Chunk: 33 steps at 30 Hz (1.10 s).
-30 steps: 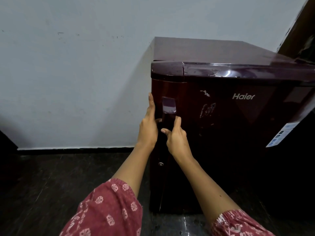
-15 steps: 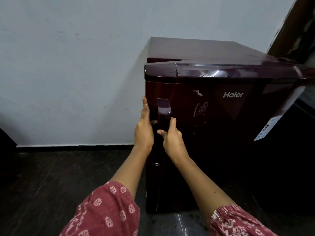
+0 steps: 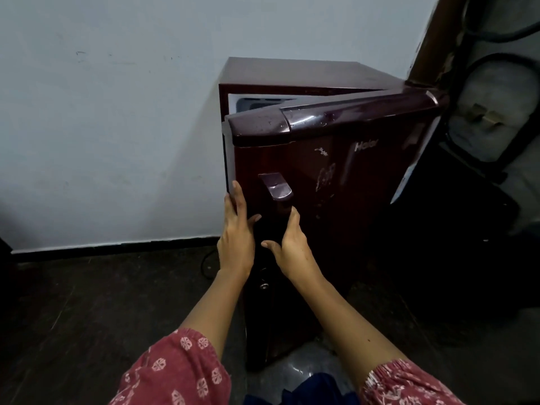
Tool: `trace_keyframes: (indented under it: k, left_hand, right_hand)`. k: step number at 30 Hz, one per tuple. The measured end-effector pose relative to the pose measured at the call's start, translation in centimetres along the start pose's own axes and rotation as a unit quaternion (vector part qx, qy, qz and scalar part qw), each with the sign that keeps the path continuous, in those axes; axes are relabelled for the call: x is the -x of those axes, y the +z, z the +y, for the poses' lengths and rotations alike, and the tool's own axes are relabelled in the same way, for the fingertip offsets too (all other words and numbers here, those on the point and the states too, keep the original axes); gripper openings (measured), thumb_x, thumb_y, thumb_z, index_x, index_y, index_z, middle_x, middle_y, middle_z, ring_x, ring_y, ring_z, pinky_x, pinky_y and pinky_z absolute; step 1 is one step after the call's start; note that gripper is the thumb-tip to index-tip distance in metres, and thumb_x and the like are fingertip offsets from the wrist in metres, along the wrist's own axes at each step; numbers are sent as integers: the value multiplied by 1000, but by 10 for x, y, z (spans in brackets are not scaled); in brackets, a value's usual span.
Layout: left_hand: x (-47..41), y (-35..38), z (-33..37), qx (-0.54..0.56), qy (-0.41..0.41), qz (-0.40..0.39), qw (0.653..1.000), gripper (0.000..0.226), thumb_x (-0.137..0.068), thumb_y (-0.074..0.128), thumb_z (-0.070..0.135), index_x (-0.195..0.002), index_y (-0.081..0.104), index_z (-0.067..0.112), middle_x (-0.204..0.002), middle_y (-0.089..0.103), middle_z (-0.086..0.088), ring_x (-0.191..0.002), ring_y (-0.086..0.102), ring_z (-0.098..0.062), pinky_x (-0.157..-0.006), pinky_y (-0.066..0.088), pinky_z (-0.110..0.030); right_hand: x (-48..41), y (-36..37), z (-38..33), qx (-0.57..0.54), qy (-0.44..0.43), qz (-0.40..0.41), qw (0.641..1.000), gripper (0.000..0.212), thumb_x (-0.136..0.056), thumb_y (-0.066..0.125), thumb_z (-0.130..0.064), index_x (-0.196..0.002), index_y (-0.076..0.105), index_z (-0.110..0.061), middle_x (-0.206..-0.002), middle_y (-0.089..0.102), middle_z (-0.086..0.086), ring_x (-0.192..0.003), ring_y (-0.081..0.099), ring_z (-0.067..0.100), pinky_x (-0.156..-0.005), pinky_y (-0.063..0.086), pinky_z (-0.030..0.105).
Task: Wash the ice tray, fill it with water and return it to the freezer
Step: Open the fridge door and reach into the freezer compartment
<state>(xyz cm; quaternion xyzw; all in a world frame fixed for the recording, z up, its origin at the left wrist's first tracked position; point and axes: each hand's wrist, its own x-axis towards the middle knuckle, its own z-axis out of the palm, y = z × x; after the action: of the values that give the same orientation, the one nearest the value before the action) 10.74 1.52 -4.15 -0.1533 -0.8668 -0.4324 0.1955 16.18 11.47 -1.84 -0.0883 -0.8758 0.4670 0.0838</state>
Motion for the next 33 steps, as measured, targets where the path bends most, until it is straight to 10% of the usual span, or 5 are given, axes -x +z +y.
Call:
trace_keyframes:
  k: [7,24,33]
  left_hand:
    - [58,10,33,-21,49,18,998,83,-90,38,34,-133,-31,50,-146,15,-26,-130,37,-34,-90,48,-52]
    - [178,42,142,2,-27,-16,1000,92,-83,60,50,-148,10,7,-117,40,-20,-98,53,-32,-68,51,-40]
    - [217,74,148,-24,142,-10,990,95,-76,73,31,-147,12,27,-131,25,-9,-114,29,-30,-91,43,-52]
  right_hand:
    - [62,-33,18,-3,-12,48,999,85,-88,57,-3,-147,-2,-20,-147,31,9,-124,49,18,-89,46,20]
    - [170,-130,67,24,77,116,990,87,-86,50,10,-148,0,-22,-148,28,7,-109,47,6,-83,42,19]
    - [226,-145,88,100,15,305,947,76,-95,48,-23,-147,-7,-18,-156,-3,9,-143,14,27,-112,24,37]
